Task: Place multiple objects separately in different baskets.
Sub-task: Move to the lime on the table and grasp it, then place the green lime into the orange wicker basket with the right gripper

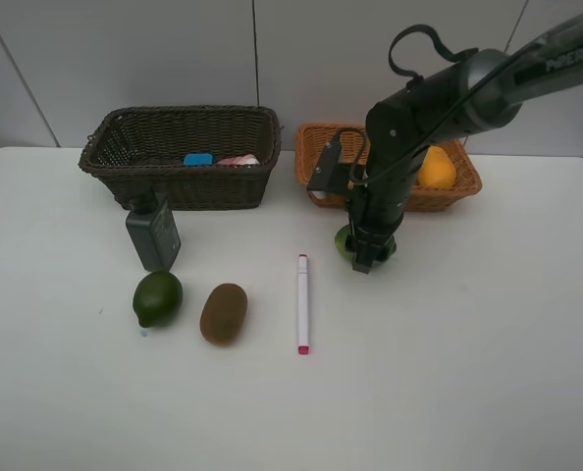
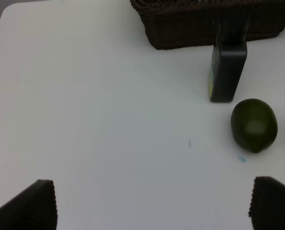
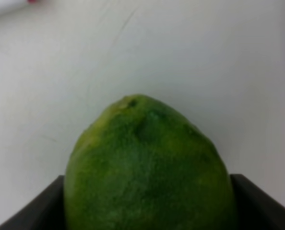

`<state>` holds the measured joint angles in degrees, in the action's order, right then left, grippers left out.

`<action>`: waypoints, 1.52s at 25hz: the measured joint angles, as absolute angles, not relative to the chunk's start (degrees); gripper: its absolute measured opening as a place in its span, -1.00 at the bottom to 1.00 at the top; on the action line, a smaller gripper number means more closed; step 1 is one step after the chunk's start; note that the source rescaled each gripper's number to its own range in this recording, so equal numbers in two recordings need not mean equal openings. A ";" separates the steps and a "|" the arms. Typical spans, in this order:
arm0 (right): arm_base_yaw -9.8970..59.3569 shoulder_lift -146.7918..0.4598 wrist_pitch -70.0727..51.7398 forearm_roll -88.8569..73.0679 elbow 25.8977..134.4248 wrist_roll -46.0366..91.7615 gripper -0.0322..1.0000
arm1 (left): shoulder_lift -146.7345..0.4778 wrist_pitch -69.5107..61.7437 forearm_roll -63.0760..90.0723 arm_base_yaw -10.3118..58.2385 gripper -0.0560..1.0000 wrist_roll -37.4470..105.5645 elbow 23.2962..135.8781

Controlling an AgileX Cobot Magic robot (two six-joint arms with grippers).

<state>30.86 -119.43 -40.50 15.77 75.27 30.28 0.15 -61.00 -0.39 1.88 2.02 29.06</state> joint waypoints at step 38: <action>30.86 -91.24 -38.17 15.26 75.27 10.57 0.31 | 0.15 -61.00 -0.39 1.88 1.00 2.02 29.06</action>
<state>30.86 -91.24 -38.17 15.26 75.27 10.57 0.15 -61.00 -0.39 1.88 2.02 29.06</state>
